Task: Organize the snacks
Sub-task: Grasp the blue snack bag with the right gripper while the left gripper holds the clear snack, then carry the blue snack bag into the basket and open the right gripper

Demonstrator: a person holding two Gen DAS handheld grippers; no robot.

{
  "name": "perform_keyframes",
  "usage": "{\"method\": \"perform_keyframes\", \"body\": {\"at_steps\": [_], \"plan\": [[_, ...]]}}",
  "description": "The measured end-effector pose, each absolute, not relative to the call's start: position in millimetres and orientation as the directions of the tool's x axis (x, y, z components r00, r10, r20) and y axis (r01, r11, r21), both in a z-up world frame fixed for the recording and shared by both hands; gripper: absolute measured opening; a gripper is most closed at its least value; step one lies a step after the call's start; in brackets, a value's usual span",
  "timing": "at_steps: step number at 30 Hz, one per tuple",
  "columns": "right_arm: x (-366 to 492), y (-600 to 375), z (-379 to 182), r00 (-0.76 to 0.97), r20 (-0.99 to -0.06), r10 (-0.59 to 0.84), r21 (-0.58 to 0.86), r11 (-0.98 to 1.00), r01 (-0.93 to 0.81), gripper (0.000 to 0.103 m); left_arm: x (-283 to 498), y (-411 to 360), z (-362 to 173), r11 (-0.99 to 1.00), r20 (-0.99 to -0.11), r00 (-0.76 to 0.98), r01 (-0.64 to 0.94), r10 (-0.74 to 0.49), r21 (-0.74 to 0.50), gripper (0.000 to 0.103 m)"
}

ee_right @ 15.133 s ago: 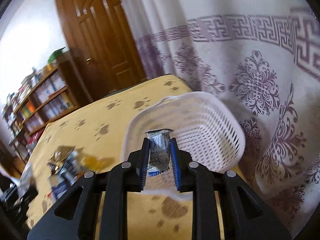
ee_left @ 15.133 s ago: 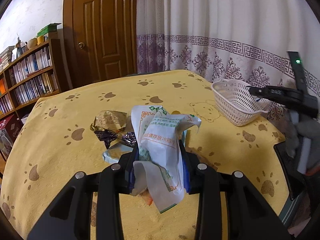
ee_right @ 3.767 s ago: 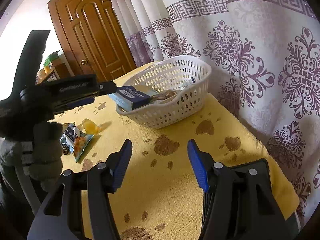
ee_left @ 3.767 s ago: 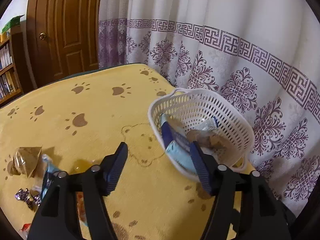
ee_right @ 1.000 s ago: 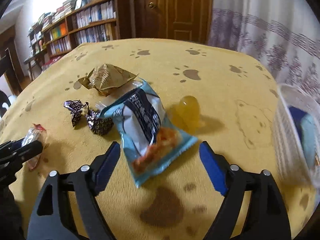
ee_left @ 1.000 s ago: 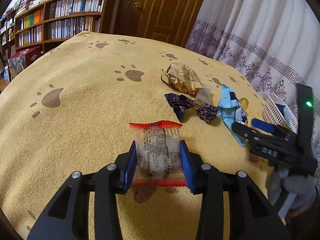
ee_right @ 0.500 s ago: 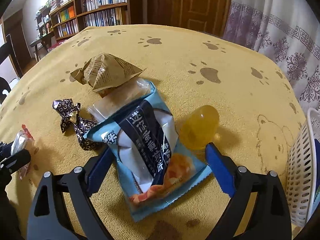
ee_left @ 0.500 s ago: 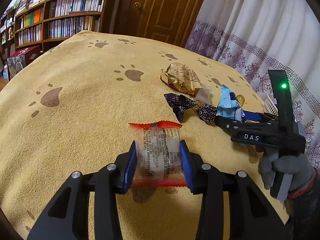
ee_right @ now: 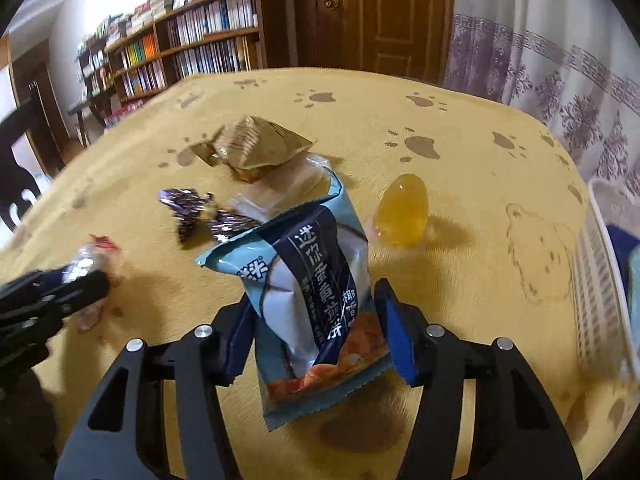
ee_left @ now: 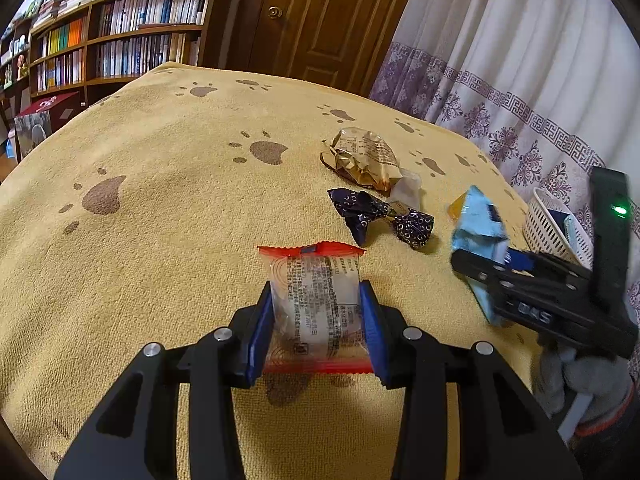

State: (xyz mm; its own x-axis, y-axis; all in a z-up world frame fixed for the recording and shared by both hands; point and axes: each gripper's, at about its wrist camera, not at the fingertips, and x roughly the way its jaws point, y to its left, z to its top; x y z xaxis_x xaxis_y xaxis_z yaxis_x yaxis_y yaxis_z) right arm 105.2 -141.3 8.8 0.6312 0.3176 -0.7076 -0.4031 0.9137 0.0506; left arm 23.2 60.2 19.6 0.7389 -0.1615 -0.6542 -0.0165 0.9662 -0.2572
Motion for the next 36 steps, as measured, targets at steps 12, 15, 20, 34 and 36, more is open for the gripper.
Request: {"method": "perform_keyframes", "body": {"at_steps": [12, 15, 20, 34, 36], "plan": [[60, -176, 38, 0.684, -0.635, 0.358, 0.155, 0.927, -0.341, 0.058, 23, 59, 21, 0.967, -0.651, 0.742, -0.012, -0.163, -0.256, 0.041], [55, -191, 51, 0.719, -0.607, 0.339, 0.164, 0.938, -0.304, 0.058, 22, 58, 22, 0.967, -0.648, 0.744, -0.010, -0.164, -0.256, 0.041], [51, -217, 71, 0.775, -0.559, 0.295, 0.166, 0.955, -0.244, 0.059, 21, 58, 23, 0.967, -0.645, 0.746, -0.006, -0.167, -0.256, 0.041], [58, -290, 95, 0.857, -0.499, 0.133, 0.204, 0.978, -0.033, 0.059, 21, 55, 23, 0.969, -0.642, 0.746, 0.014, -0.173, -0.246, 0.041], [63, -302, 97, 0.863, -0.495, 0.103, 0.209, 0.978, 0.003, 0.059, 21, 55, 23, 0.969, -0.644, 0.745, 0.014, -0.174, -0.246, 0.041]]}}
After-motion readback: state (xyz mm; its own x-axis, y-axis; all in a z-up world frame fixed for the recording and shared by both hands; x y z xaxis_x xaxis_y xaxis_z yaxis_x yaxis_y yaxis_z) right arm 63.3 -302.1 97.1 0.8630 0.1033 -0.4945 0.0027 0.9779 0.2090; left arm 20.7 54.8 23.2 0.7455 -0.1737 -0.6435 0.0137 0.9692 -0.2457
